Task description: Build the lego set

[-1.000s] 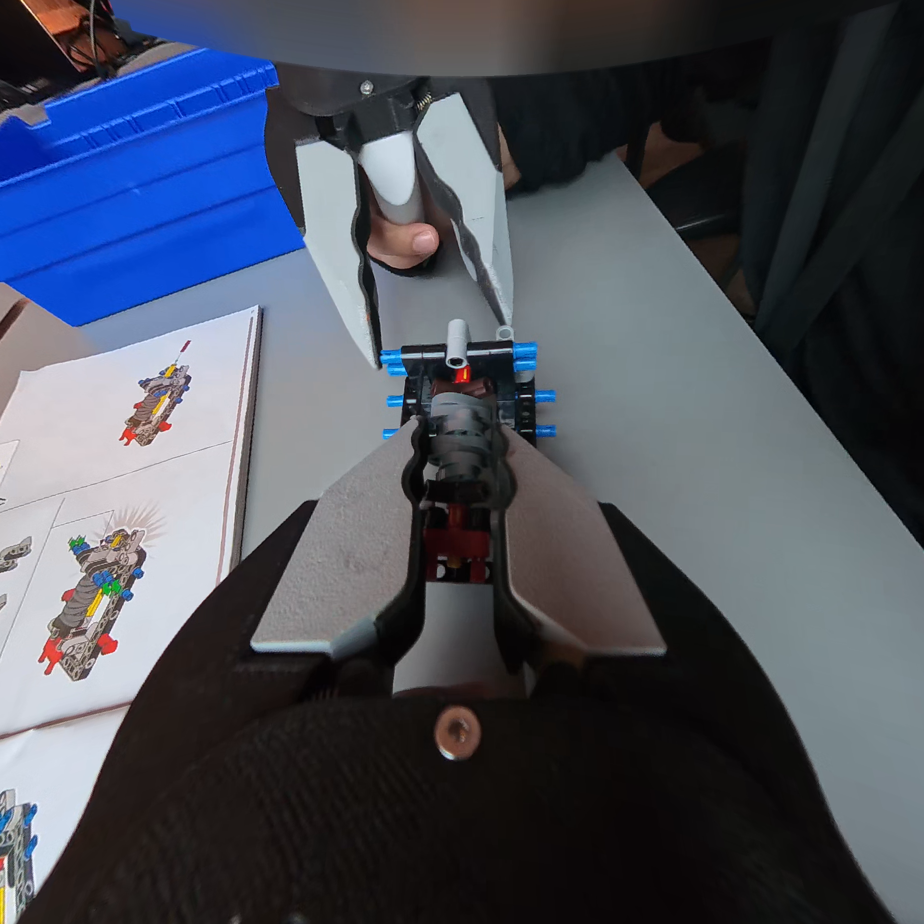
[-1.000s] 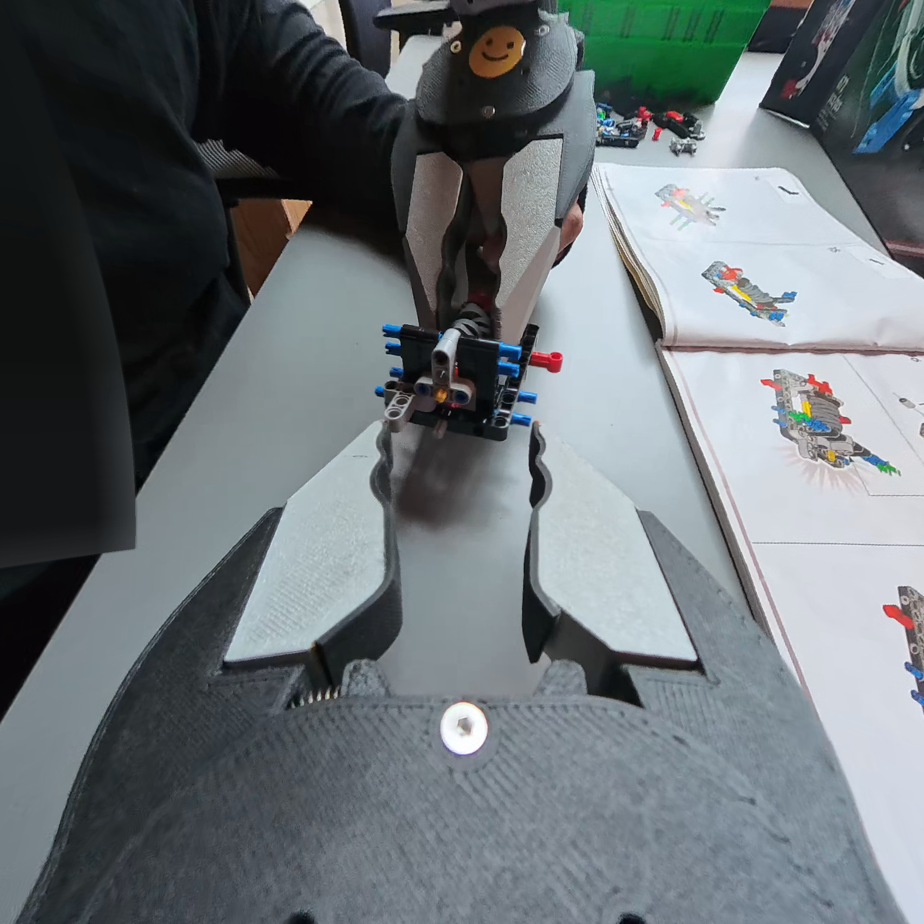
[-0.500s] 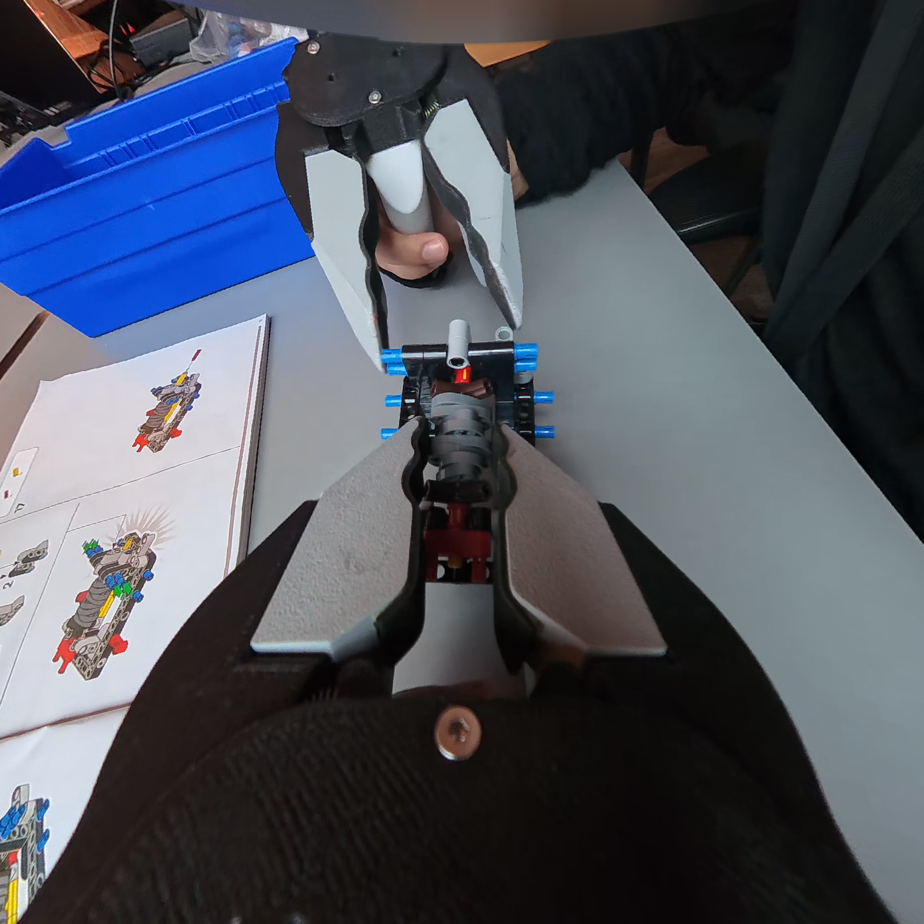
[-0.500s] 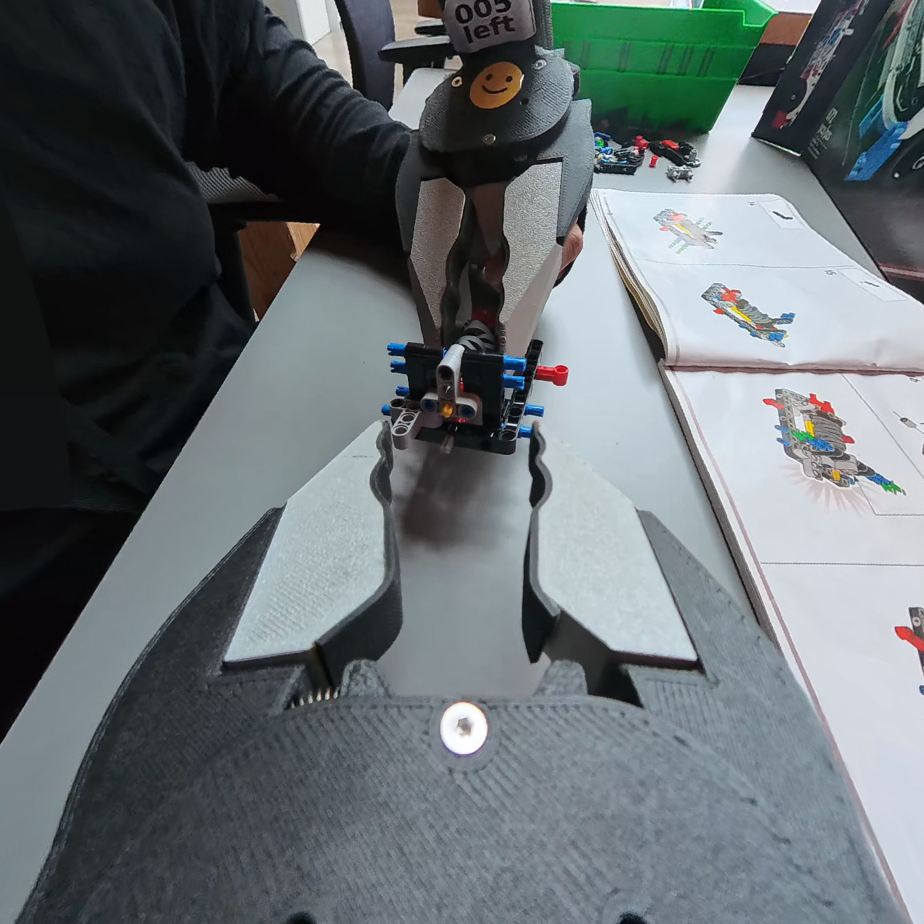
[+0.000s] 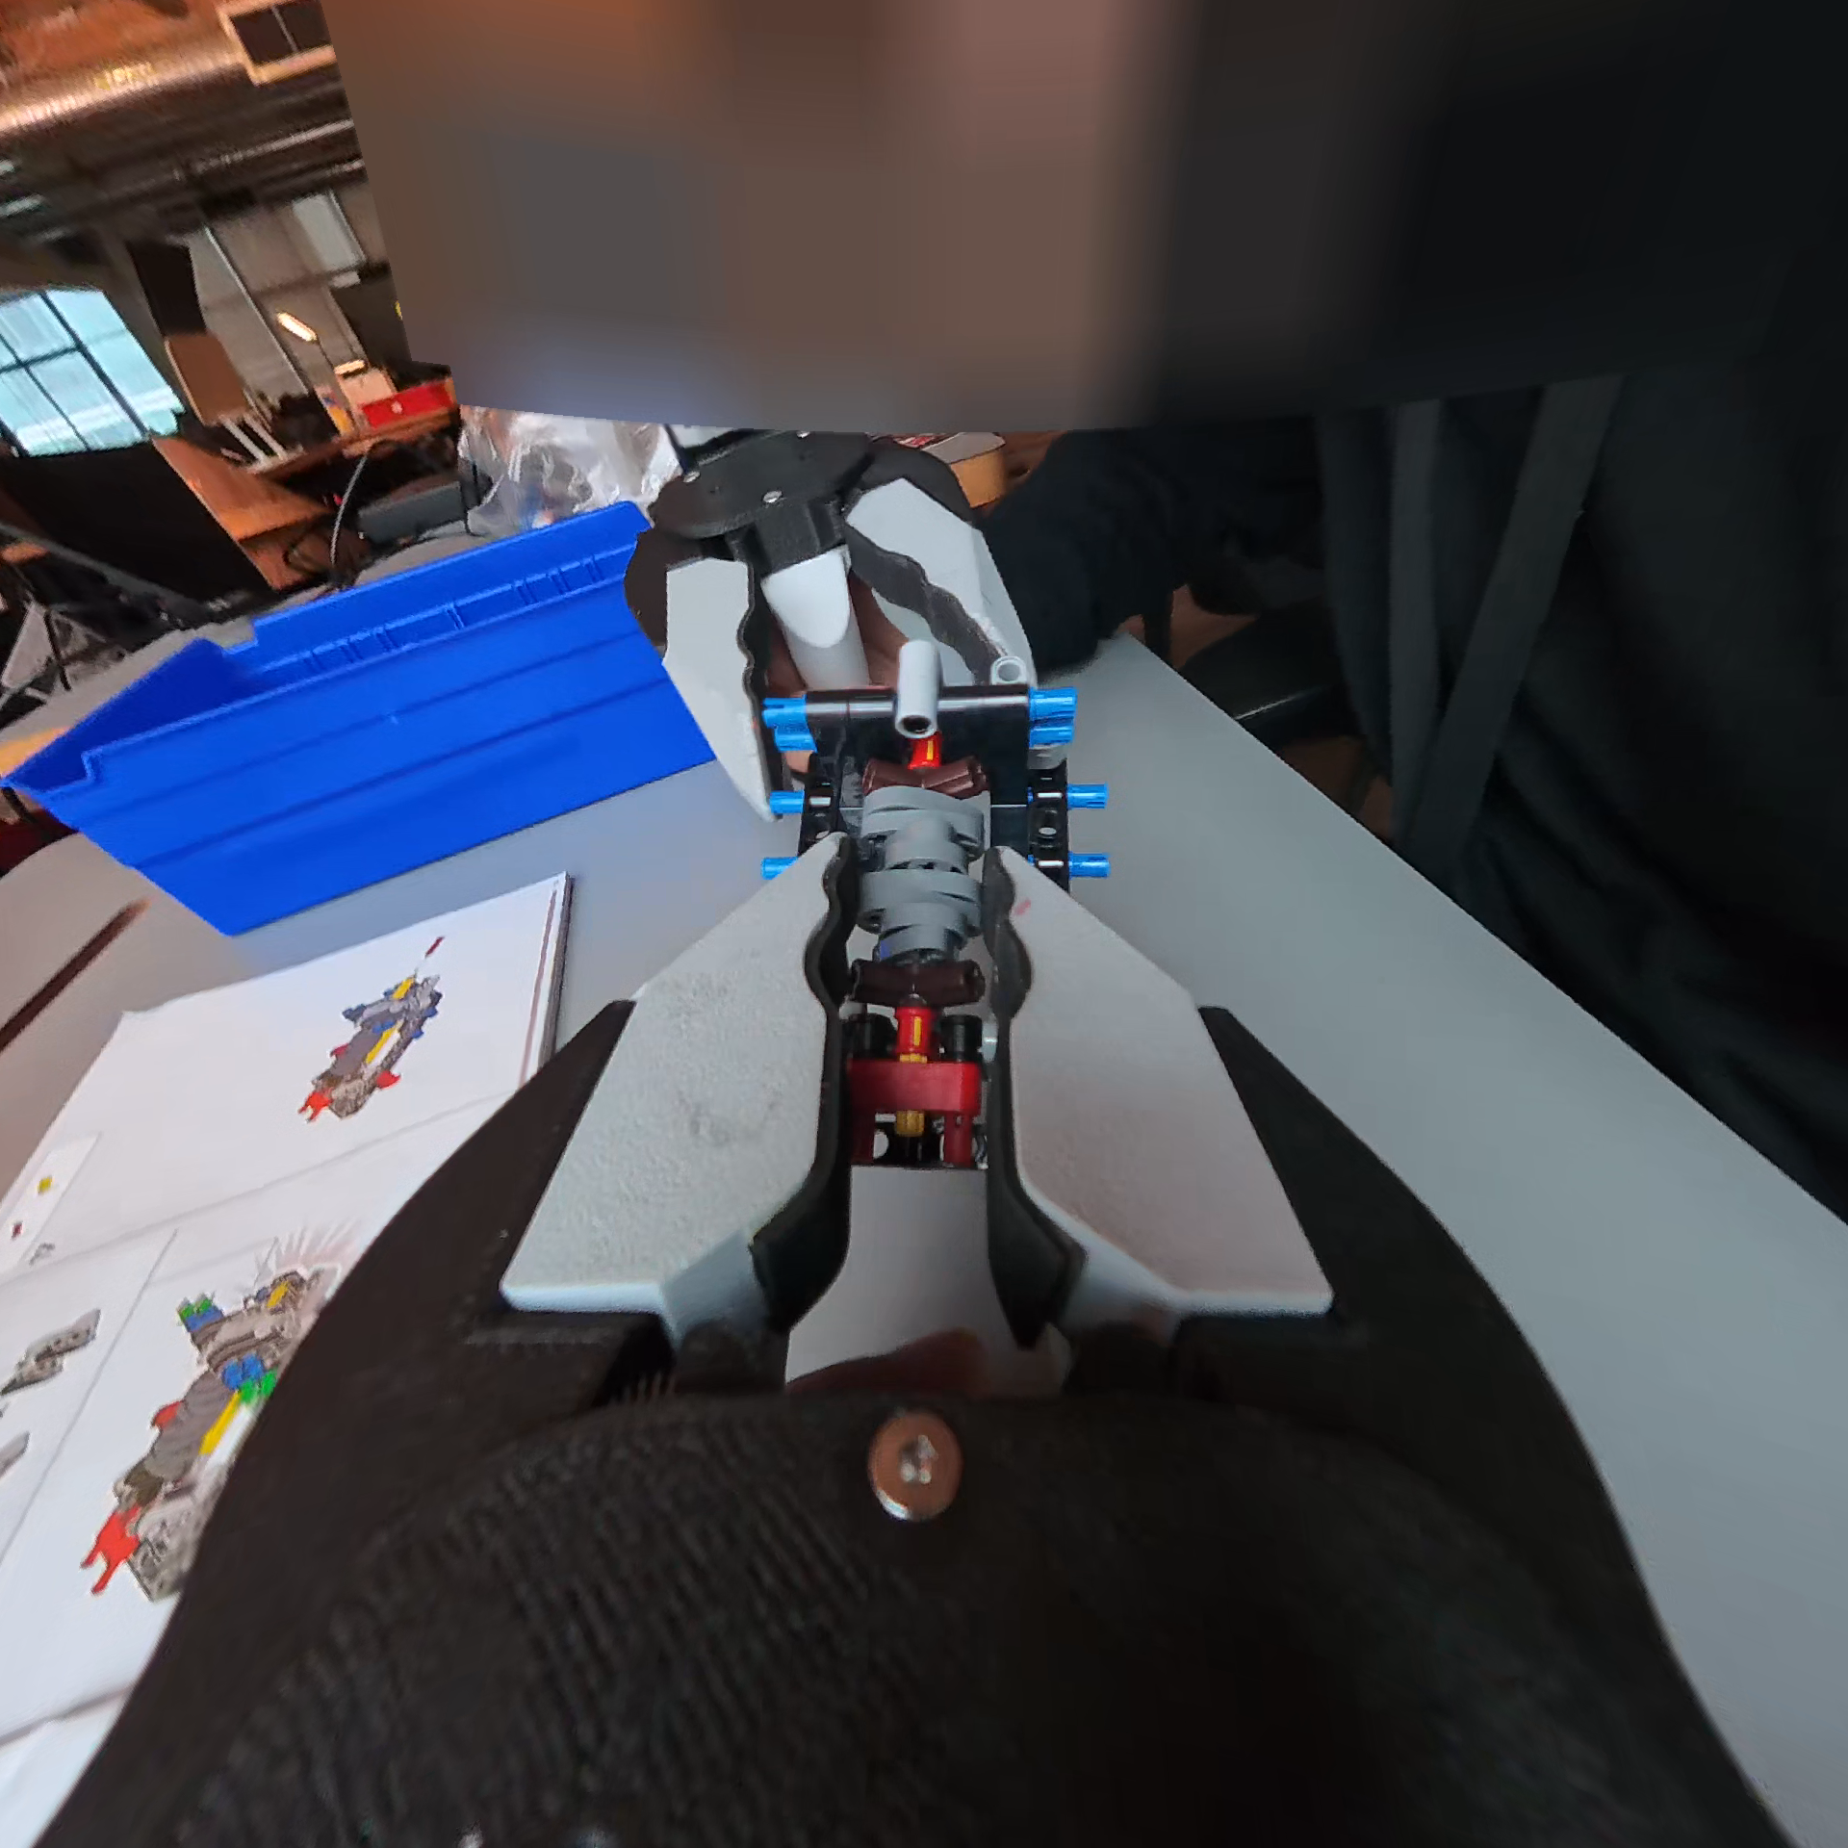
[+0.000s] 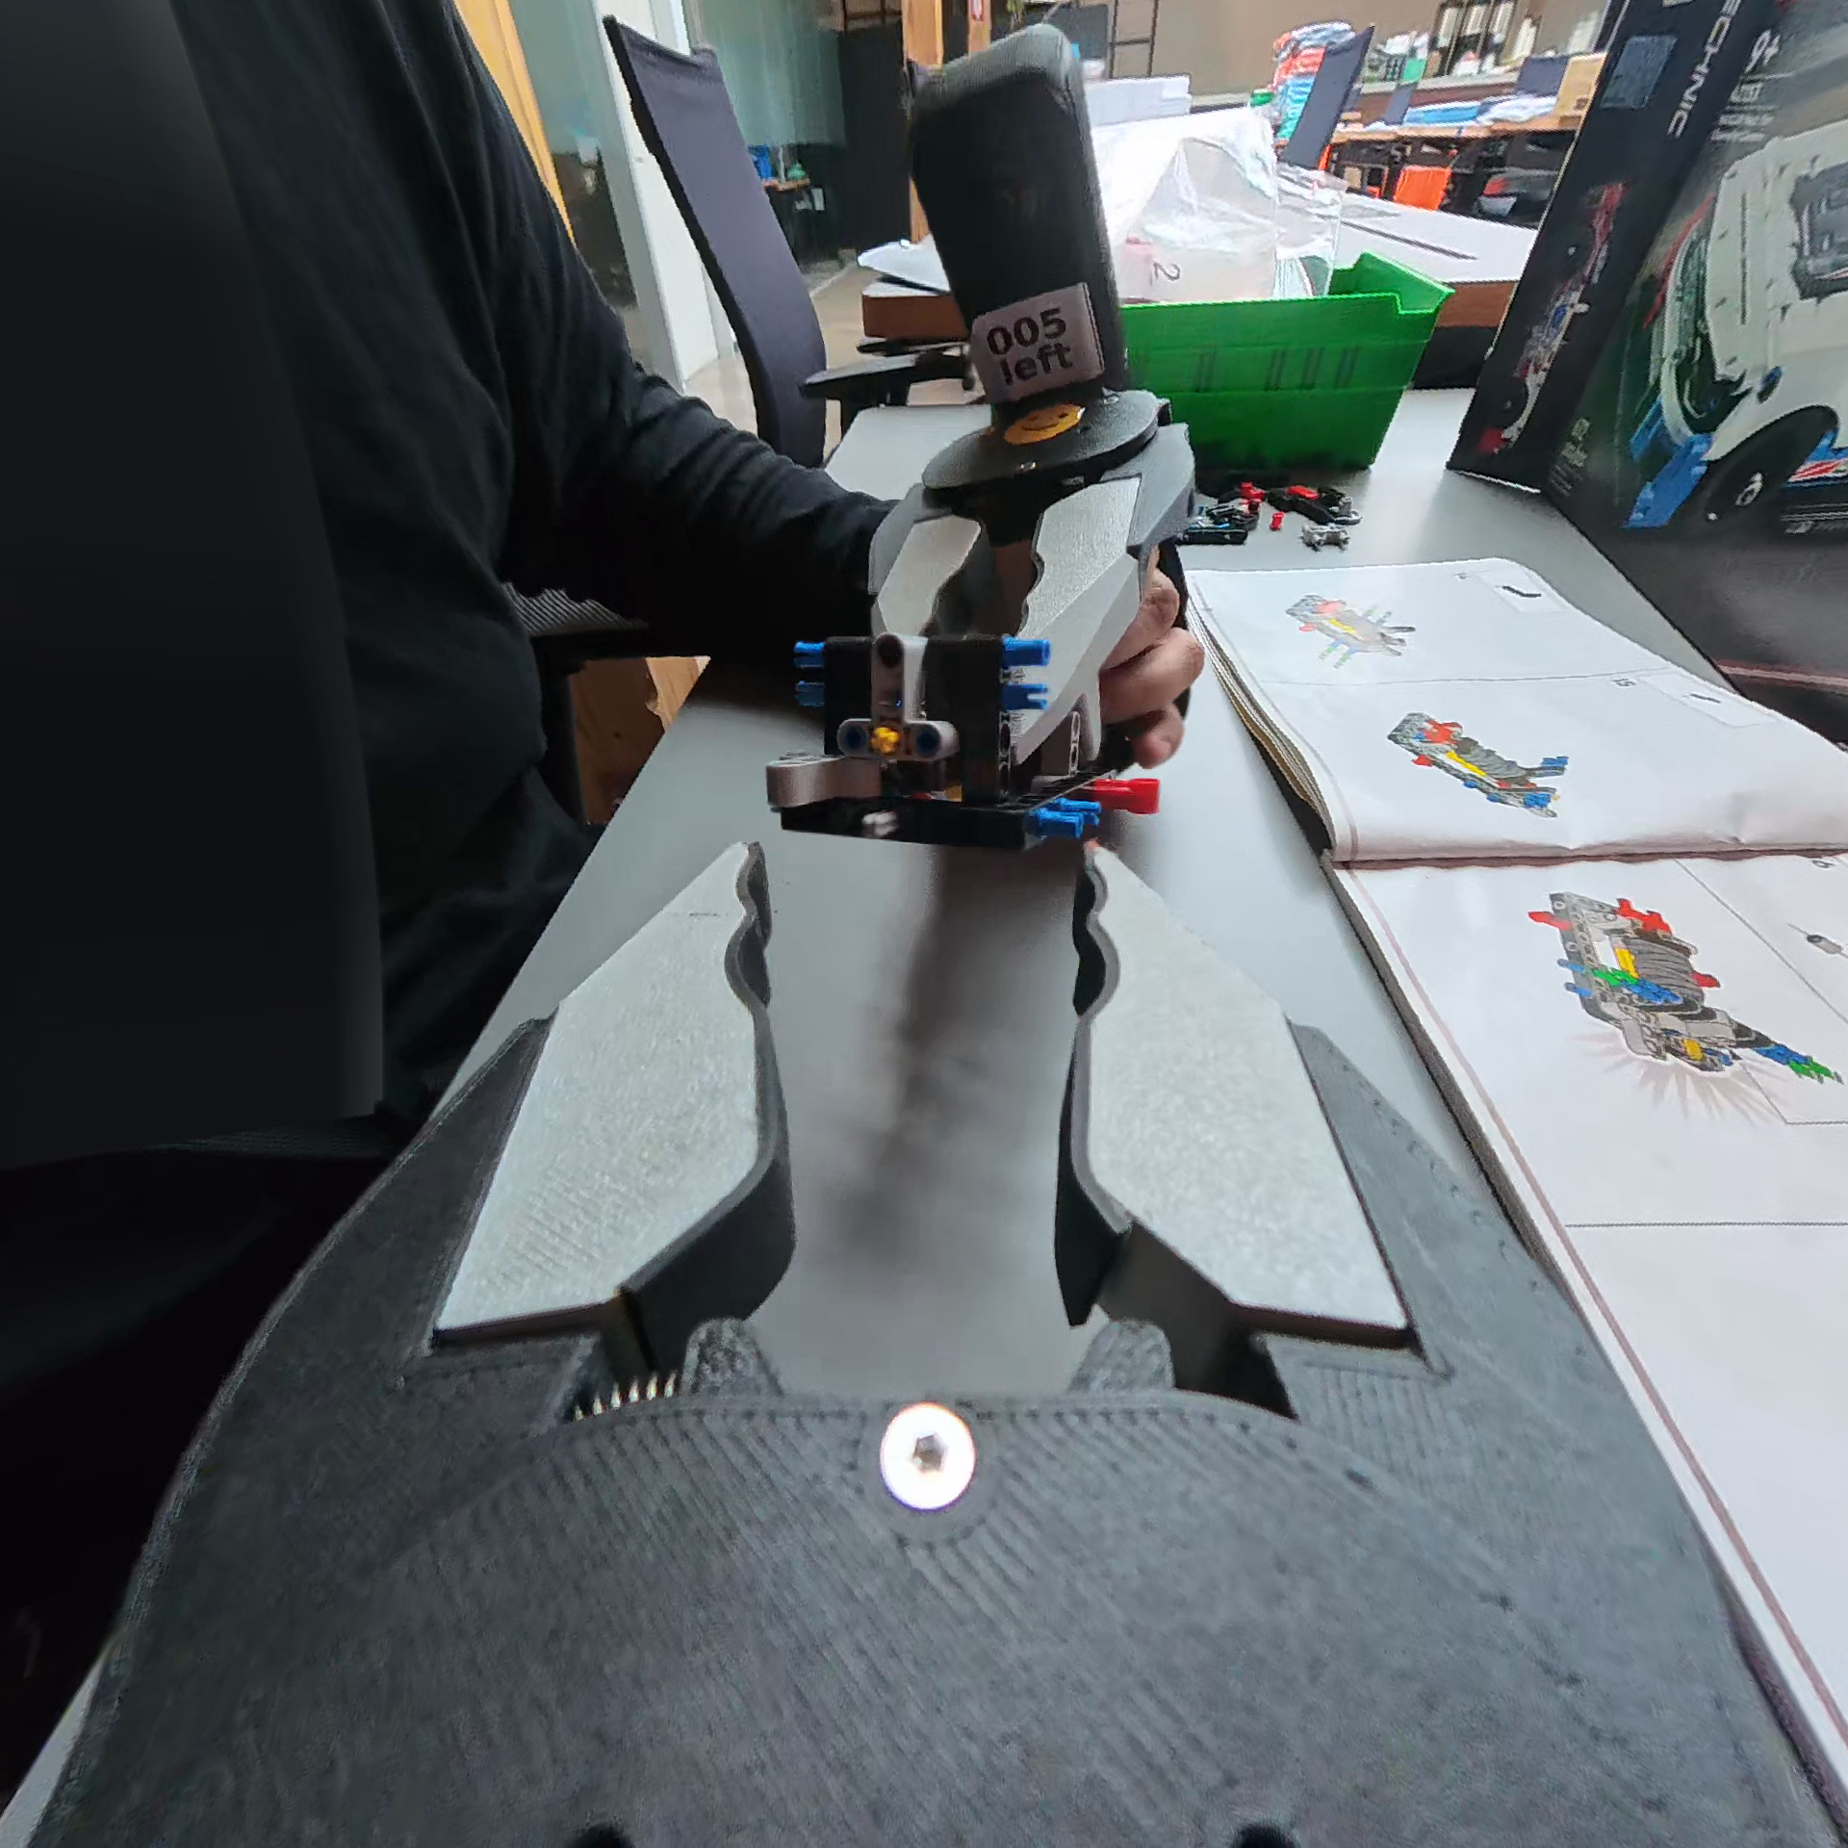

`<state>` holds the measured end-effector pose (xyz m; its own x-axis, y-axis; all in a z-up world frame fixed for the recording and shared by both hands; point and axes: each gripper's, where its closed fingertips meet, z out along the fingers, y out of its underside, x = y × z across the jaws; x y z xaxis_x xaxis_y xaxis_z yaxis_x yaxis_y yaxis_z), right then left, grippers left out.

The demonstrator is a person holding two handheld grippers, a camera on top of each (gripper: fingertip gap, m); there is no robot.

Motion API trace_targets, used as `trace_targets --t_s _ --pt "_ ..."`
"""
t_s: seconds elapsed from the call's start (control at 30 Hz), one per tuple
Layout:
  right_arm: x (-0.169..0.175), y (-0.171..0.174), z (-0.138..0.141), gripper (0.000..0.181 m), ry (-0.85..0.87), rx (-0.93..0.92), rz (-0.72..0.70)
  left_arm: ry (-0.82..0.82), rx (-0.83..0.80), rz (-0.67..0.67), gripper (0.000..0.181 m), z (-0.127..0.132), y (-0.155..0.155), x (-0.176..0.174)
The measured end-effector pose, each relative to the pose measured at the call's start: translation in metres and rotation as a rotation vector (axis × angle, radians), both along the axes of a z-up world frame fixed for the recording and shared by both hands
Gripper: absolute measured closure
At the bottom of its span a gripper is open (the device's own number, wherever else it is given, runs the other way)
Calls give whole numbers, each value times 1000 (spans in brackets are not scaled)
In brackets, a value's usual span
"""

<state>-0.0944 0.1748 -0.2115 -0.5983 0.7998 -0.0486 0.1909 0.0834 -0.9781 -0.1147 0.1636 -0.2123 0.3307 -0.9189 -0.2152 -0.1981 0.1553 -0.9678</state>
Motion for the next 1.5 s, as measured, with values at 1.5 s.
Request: trace_targets --t_s 1.5 --pt "-20 30 -69 133 -244 304 -189 349 -449 259 159 -73 32 -12"
